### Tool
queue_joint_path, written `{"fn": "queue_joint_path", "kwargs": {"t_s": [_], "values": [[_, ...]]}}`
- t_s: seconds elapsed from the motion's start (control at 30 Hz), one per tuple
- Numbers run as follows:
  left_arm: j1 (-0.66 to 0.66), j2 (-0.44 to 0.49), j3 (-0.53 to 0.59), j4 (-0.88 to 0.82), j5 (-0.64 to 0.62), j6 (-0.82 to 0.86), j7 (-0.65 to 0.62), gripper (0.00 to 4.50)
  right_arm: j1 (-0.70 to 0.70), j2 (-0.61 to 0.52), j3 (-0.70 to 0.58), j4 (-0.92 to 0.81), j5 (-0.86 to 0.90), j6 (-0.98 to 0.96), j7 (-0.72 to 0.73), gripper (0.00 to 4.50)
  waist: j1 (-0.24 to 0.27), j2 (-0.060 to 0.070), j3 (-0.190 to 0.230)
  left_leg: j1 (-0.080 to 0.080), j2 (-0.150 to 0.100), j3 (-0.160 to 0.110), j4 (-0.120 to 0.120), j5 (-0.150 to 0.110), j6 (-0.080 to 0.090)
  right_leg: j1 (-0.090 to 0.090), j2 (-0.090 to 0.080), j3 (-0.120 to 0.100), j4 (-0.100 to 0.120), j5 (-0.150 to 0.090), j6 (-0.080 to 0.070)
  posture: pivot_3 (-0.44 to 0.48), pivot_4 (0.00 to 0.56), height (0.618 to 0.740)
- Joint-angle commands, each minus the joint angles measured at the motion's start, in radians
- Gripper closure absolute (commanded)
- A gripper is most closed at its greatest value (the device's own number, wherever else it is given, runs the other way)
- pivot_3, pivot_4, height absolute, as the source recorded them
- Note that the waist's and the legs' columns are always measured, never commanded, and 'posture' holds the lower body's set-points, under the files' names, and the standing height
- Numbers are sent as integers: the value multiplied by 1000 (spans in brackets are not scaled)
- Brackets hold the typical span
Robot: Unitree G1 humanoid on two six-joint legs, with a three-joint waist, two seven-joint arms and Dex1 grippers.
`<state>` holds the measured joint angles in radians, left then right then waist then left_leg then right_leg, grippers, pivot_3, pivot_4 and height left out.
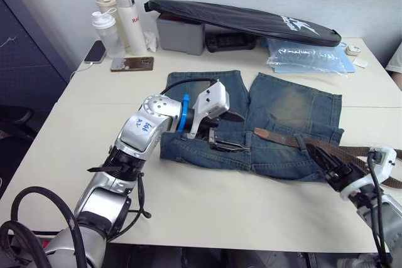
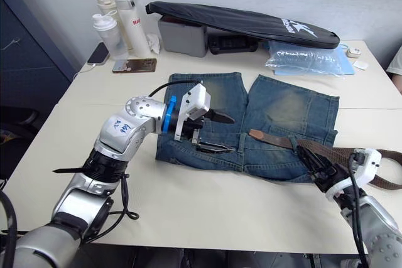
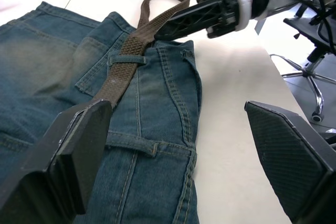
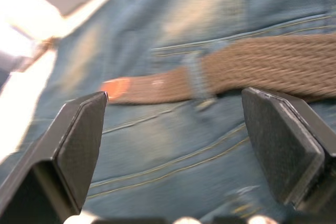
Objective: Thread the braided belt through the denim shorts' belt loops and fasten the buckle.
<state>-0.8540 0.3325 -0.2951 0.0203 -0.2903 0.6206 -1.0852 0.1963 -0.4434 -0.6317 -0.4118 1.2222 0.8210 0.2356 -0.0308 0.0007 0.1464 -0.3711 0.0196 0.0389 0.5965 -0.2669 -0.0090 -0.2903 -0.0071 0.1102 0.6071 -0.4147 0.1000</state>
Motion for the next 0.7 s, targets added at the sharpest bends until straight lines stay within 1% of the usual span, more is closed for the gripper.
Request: {"fn": "queue_joint_path", "kwargs": {"t_s": [0.03, 0.1, 0.17, 0.23, 0.33, 0.4, 0.43, 0.5, 0.6, 0.63, 0.7], "values": [[-24, 1, 6, -3, -9, -20, -9, 0, 31, 14, 7, -106, 125, 5, -52, 41, -3, 0, 0, 0, 0, 0, 0, 0, 0, 0, 0, 0, 0, 0, 0, 0, 150, 740], [-28, 3, 9, 4, -6, -26, -9, 0, 21, 39, 40, -143, 202, -10, -107, 41, -7, 0, 0, 0, 0, 0, 0, 0, 1, 0, 0, 0, 0, 0, 0, 0, 150, 740], [-32, 5, 13, 13, 0, -33, -4, 0, 3, 57, 69, -161, 238, -30, -160, 41, -10, 0, 0, 0, 0, 0, 0, -1, 2, 0, 0, 0, 0, 0, 0, 0, 150, 740], [-38, 6, 19, 26, 9, -45, 10, 0, -20, 68, 95, -164, 236, -53, -204, 41, -11, 0, 0, 0, 0, 0, 0, -1, 2, 0, 0, 0, 0, 0, 0, 0, 150, 740], [-46, 9, 23, 44, 18, -54, 20, 0, -43, 55, 136, -172, 212, -68, -240, 41, -10, 0, 0, -1, 0, 0, 0, -1, 2, -1, -1, 0, 0, 0, 0, 0, 150, 740], [-52, 6, 25, 61, 25, -66, 27, 0, -37, -66, 222, -203, -17, -58, -190, 41, -6, 1, 0, -1, 0, 0, 0, -1, 1, -1, -1, 0, 0, 0, 0, 0, 150, 740], [-59, 3, 23, 76, 31, -78, 29, 0, -34, -114, 248, -216, -83, -54, -174, 41, -4, 1, 0, -1, -1, 0, 0, -1, 1, -1, -2, 0, -1, 0, 0, 0, 150, 740], [-75, -5, 20, 110, 41, -101, 33, 0, -27, -165, 268, -235, -123, -53, -156, 41, 1, -1, 0, -2, -1, 0, 0, -1, 1, -1, -2, 0, -2, 0, 0, 0, 150, 740], [-119, -27, 5, 203, 71, -167, 28, 0, 17, -296, 288, -306, -232, -31, -95, 41, 6, -1, 0, -3, -1, -1, 0, -1, 1, -2, -1, -1, -2, 0, 0, 0, 150, 740], [-138, -39, 0, 245, 84, -194, 29, 0, 31, -324, 281, -325, -258, -27, -86, 41, 8, -1, 0, -3, -1, -1, 0, -1, 1, -2, -1, -1, -2, 0, 0, 0, 150, 740], [-176, -64, -4, 326, 106, -243, 30, 0, 46, -341, 254, -347, -257, -27, -87, 41, 6, -5, 1, -4, -2, -1, 0, 0, 1, -2, -1, -1, -4, 0, 1, 0, 150, 740]]}}
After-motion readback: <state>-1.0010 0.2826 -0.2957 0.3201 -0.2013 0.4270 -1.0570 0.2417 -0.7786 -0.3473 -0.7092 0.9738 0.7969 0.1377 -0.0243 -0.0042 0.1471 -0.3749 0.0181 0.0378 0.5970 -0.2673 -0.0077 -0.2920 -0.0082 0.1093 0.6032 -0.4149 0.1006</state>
